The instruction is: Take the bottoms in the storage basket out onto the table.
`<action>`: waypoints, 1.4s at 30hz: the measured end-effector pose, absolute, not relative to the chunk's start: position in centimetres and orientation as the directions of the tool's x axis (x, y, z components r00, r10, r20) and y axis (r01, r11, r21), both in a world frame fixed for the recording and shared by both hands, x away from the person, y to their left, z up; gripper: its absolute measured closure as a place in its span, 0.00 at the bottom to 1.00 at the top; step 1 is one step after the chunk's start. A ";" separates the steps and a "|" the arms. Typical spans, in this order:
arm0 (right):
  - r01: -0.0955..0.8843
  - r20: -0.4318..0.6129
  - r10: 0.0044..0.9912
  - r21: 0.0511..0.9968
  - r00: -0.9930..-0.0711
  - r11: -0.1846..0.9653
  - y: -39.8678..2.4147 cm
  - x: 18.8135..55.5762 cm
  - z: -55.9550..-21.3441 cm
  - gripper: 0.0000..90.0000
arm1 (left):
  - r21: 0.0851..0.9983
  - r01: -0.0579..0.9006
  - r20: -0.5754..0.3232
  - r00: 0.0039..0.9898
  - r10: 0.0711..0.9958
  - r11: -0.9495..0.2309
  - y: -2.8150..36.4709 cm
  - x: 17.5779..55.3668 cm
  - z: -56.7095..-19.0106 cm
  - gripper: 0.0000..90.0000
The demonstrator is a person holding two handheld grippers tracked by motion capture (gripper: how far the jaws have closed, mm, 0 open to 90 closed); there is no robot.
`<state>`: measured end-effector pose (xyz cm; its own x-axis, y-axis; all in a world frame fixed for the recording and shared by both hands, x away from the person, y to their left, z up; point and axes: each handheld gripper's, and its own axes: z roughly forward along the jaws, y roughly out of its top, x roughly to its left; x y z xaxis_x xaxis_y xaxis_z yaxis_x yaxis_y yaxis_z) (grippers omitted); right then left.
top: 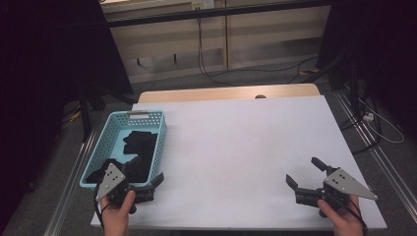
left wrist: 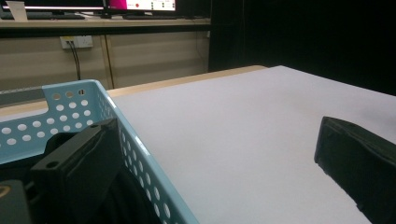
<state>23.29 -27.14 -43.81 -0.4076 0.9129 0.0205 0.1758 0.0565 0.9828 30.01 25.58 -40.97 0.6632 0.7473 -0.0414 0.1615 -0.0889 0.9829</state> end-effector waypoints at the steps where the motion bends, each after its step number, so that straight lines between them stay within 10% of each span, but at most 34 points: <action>1: 0.176 0.022 0.913 0.983 -0.408 0.056 -27.2 23.3 -43.8 0.01 | 0.982 0.161 -0.038 0.665 0.746 -0.094 25.6 30.0 -41.0 0.01; 42: 0.178 0.033 0.914 0.983 -0.404 0.043 -27.8 22.6 -43.8 0.01 | 0.952 0.246 -0.011 0.623 0.782 -0.182 28.7 36.2 -36.4 0.01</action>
<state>22.57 -27.83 -43.82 -0.4039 0.9142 0.0329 0.1782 0.0434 0.9830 36.21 28.73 -36.43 0.6229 0.7822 -0.0114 0.2462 -0.1822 0.9520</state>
